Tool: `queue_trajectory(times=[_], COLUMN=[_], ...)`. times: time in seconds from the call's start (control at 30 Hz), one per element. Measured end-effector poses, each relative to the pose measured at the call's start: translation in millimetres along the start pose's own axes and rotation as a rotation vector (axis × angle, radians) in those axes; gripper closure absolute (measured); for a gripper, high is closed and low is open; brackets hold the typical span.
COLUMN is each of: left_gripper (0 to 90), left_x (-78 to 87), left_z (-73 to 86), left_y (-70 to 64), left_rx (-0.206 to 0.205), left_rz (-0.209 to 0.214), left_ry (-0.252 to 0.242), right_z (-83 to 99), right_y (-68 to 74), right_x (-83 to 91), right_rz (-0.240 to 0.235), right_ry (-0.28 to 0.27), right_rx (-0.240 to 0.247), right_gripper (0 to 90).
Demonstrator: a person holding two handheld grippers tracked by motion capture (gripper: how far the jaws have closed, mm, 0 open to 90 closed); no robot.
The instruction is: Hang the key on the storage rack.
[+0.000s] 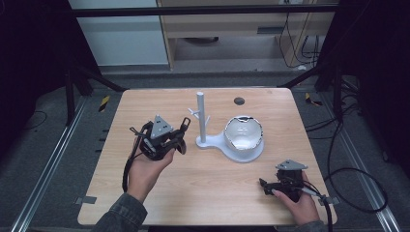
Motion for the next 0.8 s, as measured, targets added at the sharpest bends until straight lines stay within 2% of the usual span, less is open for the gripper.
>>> queue_trajectory(times=[0.2,0.5,0.7,0.8], left_gripper=[80.4,80.3,80.3,80.2], left_x=[-1.0,-7.2,-11.6,-14.8], left_z=[-2.8,-6.0,-4.7,-5.4], left_y=[1.8,-0.9,-1.7,-0.2], left_rx=[0.022,0.038,0.027,0.049], left_rz=[0.001,0.012,0.009,0.007], left_ry=[-0.023,-0.026,-0.012,-0.015], right_z=[0.0,0.0,-0.1,-0.1], right_y=[0.0,0.0,0.1,0.1], right_x=[0.0,0.0,0.0,0.0], right_rz=[0.0,0.0,0.0,0.0], right_ry=[0.0,0.0,-0.001,-0.001], right_rx=[-0.001,0.0,-0.003,-0.002], right_gripper=[0.4,0.4,0.4,0.5])
Point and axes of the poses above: each handheld gripper's, and its own axes: x roughly backward along the jaws, z roughly out of its underside, y roughly to its left, the point moved 7 cm from there along -x, roughly forward along the jaws, and after that the axes turned 4 degrees about -x, right-handed, at the moved point
